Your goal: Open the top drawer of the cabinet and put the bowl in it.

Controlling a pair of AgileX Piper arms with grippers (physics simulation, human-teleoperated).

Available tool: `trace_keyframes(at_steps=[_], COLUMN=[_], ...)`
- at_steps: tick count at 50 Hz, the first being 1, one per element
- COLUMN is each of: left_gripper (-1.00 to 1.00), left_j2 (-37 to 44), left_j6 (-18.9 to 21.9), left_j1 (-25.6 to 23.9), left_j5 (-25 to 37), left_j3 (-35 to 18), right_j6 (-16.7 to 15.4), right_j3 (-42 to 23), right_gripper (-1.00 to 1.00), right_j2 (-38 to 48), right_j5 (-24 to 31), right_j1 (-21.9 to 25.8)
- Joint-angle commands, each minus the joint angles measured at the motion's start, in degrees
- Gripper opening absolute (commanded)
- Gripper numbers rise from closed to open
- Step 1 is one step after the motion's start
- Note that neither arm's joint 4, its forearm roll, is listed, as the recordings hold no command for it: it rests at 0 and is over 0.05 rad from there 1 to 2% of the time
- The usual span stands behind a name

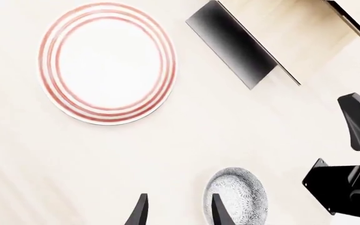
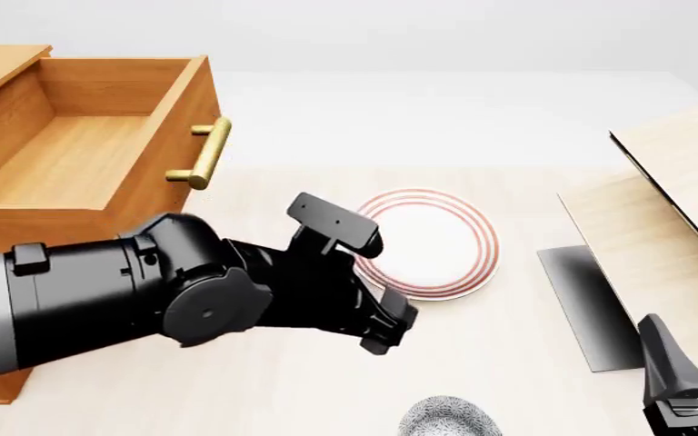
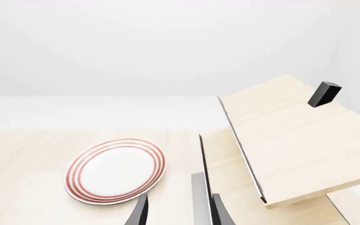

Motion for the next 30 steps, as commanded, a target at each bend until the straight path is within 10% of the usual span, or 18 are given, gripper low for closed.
trace_keyframes(at_steps=[1, 30], left_gripper=[1.00, 1.00], left_j2=[1.8, 6.7], left_j6=[-1.3, -5.5], left_j1=[-1.2, -4.3], left_j5=[-0.2, -3.1], left_j3=[0.3, 1.4], right_j6=[0.0, 0.0], right_j3=[0.0, 0.0], right_gripper=[1.00, 1.00], right_j2=[-0.1, -0.1], right_j5=[0.0, 0.0], right_j1=[0.0, 0.0])
